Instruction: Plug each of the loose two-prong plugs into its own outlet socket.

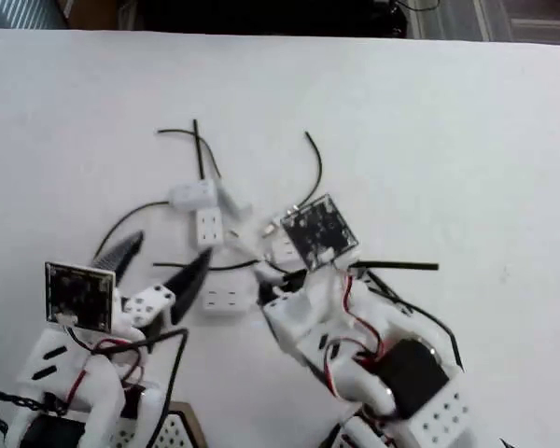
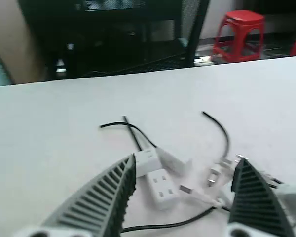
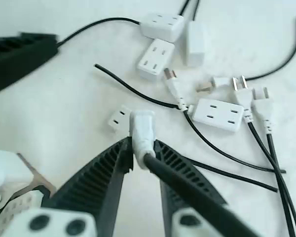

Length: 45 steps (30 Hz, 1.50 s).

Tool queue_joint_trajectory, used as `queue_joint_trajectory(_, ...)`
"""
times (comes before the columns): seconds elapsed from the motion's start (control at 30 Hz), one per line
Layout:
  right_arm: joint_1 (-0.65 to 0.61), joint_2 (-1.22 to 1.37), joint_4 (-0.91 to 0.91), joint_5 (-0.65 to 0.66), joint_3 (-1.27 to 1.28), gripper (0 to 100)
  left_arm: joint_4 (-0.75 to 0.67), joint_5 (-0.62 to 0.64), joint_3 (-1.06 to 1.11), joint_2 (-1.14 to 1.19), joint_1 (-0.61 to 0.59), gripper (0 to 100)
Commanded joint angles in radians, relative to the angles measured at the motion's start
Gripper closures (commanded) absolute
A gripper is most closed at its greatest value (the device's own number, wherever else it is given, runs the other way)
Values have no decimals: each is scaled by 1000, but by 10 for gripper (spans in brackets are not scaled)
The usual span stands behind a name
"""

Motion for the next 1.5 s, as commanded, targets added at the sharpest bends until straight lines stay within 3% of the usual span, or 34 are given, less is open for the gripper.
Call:
queue_joint_trajectory(0.0, 116, 97, -44, 5, -6, 981, -3, -232, 44, 13, -82, 688)
queue_joint_trajectory(0.1, 213, 185, -93, 3, -6, 981, -3, -336, 97, 13, -82, 692)
queue_joint_trajectory(0.27, 329, 323, -177, 0, -5, 981, 2, -516, 109, 15, -82, 788)
queue_joint_trajectory(0.43, 412, 444, -252, -20, -3, 981, 3, -585, 101, 47, -82, 788)
queue_joint_trajectory(0.7, 455, 565, -386, -92, 43, 981, 52, -589, -141, 527, -79, 778)
queue_joint_trajectory(0.9, 478, 565, -521, -91, 143, 981, 133, -724, -258, 851, -12, 737)
queue_joint_trajectory(1.17, 575, 565, -532, -92, 147, 981, 126, -887, -262, 1113, 47, 618)
queue_joint_trajectory(1.47, 573, 565, -530, -92, 163, 981, 72, -964, -339, 1285, 59, 612)
